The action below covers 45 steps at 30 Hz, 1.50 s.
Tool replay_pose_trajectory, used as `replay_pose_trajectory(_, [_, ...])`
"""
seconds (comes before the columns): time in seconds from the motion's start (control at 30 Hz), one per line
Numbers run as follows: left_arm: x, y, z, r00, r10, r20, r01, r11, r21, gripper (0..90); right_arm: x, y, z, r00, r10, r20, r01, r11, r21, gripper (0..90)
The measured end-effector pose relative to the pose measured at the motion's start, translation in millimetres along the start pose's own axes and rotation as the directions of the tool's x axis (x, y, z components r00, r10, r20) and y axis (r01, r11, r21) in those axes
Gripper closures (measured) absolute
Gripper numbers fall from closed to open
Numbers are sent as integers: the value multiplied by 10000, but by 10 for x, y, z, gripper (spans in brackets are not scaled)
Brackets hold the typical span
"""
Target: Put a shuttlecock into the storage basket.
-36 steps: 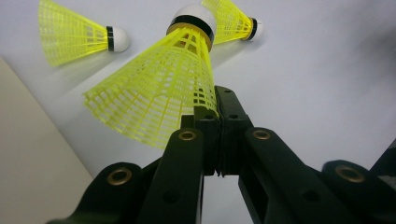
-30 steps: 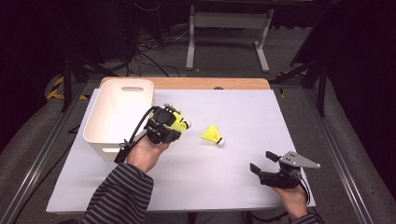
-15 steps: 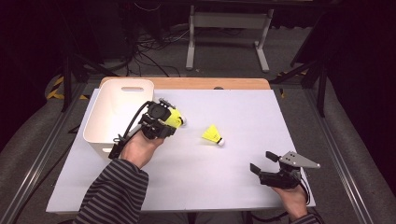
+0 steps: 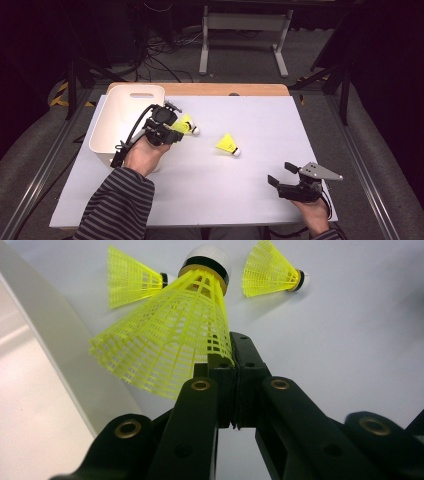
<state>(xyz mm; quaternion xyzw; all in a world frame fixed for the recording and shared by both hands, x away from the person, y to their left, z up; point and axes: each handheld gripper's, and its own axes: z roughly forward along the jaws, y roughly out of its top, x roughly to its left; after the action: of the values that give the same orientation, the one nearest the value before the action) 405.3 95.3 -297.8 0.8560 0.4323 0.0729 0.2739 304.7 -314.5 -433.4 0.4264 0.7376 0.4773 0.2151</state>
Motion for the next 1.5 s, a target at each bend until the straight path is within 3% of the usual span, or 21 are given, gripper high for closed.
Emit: replay_pose_trajectory(1.5, [186,60,-225,9987,-331,-383,318,9989,-335,890,-1,-1,2,10000,39,-4,-39,10000,-18,163])
